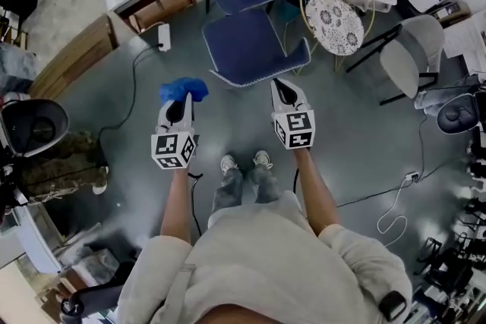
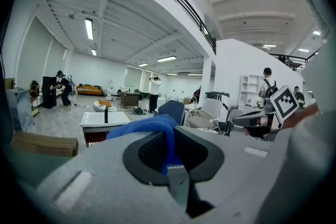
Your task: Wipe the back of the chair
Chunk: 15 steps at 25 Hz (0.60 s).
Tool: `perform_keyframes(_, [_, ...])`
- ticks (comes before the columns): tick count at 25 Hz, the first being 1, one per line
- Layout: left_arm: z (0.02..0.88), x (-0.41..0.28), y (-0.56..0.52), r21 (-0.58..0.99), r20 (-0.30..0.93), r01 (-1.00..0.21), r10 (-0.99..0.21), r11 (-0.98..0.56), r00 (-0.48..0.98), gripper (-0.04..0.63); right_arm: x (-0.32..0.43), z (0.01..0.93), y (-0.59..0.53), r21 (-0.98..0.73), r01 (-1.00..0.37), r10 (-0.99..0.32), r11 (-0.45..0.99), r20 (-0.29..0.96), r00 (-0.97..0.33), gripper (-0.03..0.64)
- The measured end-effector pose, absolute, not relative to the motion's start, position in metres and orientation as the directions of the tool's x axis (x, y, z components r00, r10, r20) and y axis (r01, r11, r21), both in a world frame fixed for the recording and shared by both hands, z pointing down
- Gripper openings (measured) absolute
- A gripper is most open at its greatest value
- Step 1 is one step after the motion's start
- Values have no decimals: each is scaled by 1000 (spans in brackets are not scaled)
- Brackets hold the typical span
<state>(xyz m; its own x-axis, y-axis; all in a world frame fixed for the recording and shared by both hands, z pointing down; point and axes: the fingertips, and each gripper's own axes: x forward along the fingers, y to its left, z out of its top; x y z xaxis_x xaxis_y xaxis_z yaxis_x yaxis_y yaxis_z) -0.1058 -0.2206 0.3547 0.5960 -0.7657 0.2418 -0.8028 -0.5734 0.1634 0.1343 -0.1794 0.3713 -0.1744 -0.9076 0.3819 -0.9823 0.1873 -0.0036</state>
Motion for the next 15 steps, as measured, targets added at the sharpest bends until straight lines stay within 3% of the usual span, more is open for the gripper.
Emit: perform_keyframes(15, [437, -77, -188, 204, 318, -816, -752, -541, 578, 32, 138, 432, -167, -47, -969, -888, 243, 391, -242, 0])
